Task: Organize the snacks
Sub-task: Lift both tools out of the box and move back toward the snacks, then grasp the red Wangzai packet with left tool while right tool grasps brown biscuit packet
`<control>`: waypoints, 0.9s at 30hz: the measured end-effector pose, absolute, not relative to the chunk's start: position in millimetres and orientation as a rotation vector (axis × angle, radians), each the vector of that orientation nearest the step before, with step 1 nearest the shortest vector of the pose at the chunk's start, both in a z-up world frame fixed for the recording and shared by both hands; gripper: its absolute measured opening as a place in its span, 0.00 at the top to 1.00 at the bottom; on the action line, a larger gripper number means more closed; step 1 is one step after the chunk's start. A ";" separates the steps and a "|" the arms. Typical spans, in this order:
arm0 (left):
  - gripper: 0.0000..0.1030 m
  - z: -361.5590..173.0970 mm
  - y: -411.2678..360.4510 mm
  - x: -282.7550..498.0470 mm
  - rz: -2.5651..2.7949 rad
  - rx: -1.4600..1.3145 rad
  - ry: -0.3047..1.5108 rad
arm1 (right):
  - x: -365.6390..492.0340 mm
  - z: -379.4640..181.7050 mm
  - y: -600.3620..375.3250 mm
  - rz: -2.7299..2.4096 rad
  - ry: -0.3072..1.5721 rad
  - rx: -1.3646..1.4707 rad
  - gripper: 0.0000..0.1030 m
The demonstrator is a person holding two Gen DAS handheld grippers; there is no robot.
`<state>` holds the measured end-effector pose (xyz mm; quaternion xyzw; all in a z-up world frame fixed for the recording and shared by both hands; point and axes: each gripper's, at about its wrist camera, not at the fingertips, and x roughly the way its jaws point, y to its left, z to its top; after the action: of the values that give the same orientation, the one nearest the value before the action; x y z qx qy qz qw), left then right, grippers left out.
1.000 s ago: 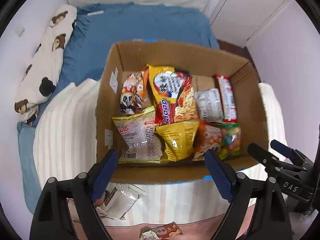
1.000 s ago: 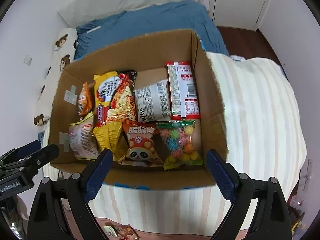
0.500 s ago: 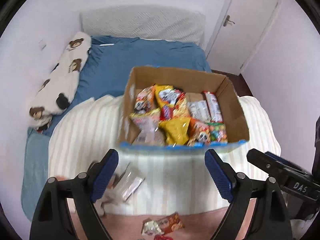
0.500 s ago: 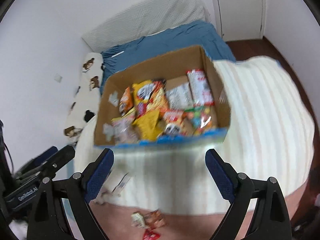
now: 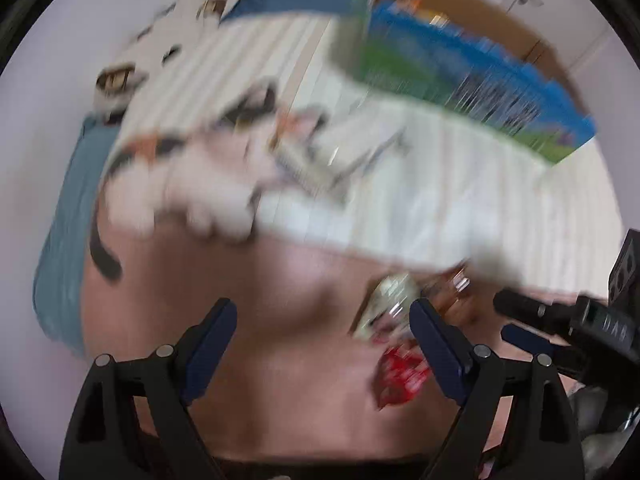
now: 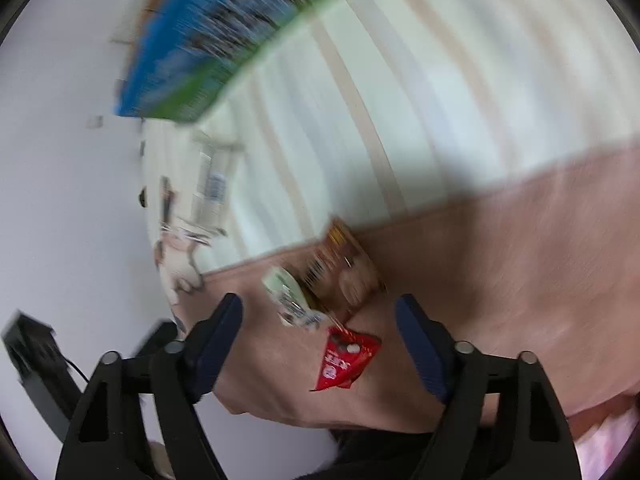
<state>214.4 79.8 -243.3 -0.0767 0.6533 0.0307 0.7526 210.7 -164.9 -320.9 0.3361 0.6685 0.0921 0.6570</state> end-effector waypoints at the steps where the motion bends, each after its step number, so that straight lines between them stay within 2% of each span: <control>1: 0.14 -249.9 80.6 209.2 0.076 -0.166 1.440 | 208.2 -332.9 -162.1 0.199 1.532 0.788 0.29; 4: 0.14 -267.8 81.3 197.3 0.095 -0.163 1.474 | 205.0 -362.3 -150.4 0.168 1.560 0.834 0.36; 9: 0.14 -282.1 79.4 188.5 0.113 -0.137 1.491 | 208.2 -379.5 -136.2 0.099 1.521 0.795 0.52; 12: 0.14 -285.2 77.6 186.7 0.118 -0.119 1.485 | 210.2 -379.8 -130.2 0.057 1.488 0.749 0.65; 17: 0.14 -284.9 75.9 186.0 0.114 -0.125 1.481 | 218.6 -357.6 -120.7 0.119 1.431 0.545 0.75; 22: 0.14 -282.3 70.7 192.2 0.096 -0.130 1.477 | 238.5 -334.7 -120.9 0.140 1.405 0.296 0.75; 25: 0.14 -284.2 64.6 195.4 0.090 -0.141 1.485 | 250.4 -336.4 -121.6 0.161 1.432 0.293 0.73; 26: 0.14 -284.0 62.0 195.4 0.090 -0.141 1.487 | 253.5 -338.0 -121.9 0.157 1.447 0.297 0.65; 27: 0.14 -286.0 60.5 195.4 0.089 -0.145 1.490 | 258.7 -337.4 -127.7 0.147 1.456 0.308 0.50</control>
<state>195.4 60.5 -286.0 -0.0658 0.6773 0.0405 0.7317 258.7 -127.7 -337.4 0.1401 0.6621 0.0670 0.7332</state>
